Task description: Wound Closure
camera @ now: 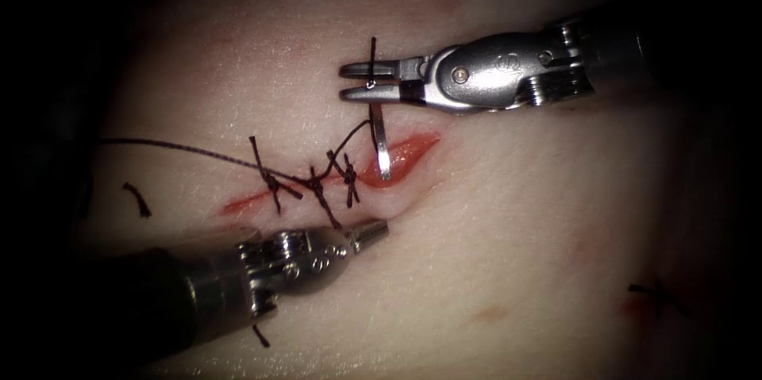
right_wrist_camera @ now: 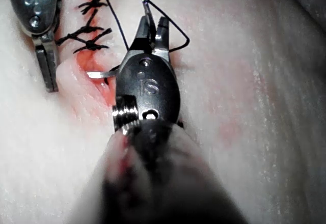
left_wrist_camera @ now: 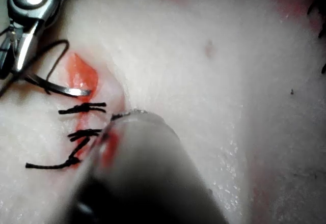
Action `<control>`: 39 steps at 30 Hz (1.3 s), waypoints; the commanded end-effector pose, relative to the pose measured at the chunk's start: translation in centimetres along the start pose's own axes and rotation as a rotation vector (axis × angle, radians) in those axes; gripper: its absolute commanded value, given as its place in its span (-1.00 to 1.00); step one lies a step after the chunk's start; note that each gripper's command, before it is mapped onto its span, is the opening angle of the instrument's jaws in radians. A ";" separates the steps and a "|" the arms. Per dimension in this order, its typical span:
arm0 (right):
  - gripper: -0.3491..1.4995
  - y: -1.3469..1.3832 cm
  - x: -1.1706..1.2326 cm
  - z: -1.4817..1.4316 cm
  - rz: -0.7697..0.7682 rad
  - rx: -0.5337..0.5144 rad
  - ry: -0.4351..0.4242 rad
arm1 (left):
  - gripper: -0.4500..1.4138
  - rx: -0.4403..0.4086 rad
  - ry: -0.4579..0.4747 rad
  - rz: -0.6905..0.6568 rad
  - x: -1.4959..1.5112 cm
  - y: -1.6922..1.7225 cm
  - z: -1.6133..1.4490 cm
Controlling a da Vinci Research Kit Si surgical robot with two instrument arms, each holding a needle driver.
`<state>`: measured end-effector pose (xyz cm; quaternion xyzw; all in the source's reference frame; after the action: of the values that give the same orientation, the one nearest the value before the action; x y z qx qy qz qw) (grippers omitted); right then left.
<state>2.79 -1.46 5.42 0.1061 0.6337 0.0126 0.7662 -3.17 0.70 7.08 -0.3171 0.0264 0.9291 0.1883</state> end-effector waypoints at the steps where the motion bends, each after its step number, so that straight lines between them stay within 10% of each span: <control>1: -1.00 -0.03 -0.03 0.08 0.013 0.002 0.001 | -0.64 0.000 0.001 0.000 0.01 0.00 0.07; 39: -1.00 -1.06 -0.06 -0.06 0.565 0.176 0.001 | -0.66 -0.011 0.006 0.007 -0.10 -0.15 0.03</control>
<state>2.54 -2.43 5.25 0.3477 0.5755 0.1709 0.7202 -3.01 0.80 7.12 -0.3210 0.0229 0.9289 0.1834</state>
